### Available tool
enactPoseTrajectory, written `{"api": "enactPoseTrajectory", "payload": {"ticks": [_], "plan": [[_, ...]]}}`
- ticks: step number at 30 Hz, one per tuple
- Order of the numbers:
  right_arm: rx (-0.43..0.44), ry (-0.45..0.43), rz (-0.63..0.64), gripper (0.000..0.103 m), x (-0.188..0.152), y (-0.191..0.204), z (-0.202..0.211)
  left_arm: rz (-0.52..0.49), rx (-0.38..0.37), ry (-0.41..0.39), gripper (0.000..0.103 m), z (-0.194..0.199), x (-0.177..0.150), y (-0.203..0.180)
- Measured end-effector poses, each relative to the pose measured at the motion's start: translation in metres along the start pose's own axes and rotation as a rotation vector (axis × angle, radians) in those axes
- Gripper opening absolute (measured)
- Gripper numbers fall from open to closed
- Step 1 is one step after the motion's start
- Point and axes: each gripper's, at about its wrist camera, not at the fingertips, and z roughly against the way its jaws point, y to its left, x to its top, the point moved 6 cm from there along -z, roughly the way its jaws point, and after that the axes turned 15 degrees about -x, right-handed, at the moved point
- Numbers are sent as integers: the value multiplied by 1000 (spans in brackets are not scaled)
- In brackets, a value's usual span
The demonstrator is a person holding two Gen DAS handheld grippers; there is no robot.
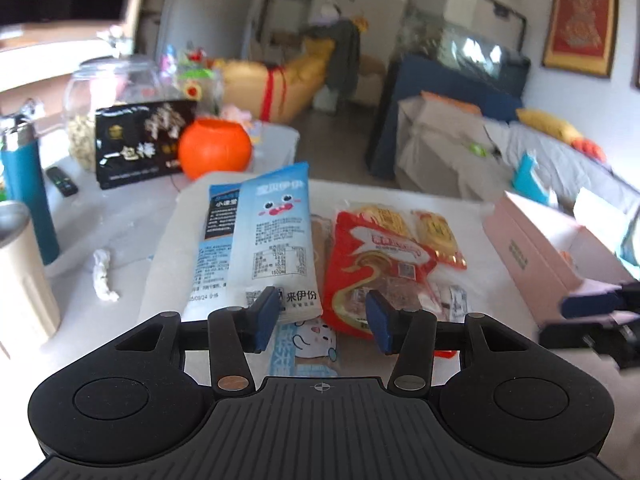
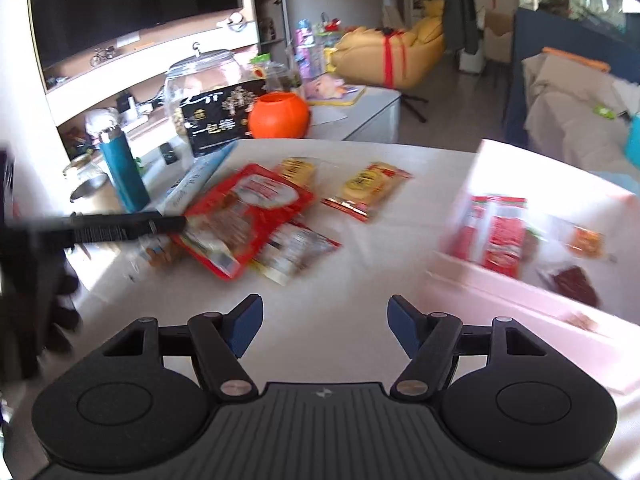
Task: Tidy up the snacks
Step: 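Grasp the yellow rice cracker packet with the right tool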
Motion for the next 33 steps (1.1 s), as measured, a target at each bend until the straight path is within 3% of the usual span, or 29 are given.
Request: {"api": "enactPoseTrajectory", "payload": {"ticks": [3,5,10,12,14,15,21,26,29,33], "plan": [[-16,0,17,69,33,10,-22,49,-7,-89,53,2,-7,4],[-34,-2,-23,70,65,8,-39,73,-28,-102,53,3,-4,8],[-146,130,-114,72,118,-6,-123,142,-66,-132,52,8,-2,18],[-232,170,-88,68,120,-4,-154,146,-66,-136,52,10,-2,18],[-258,200,-44,44,110,4,-170,153,-69,-134,52,9,-2,18],[-242,222,-29,42,104,8,-174,160,-74,-133,52,9,-2,19],[-142,174,77,39,56,25,-124,178,-83,-136,52,9,-4,21],[-111,115,174,39,11,28,-69,167,-74,-128,52,9,-3,21],[-86,113,166,39,-10,21,-42,106,-29,-105,52,18,-2,9],[-81,85,149,41,-37,3,-14,23,-87,-42,52,27,0,-22]]}}
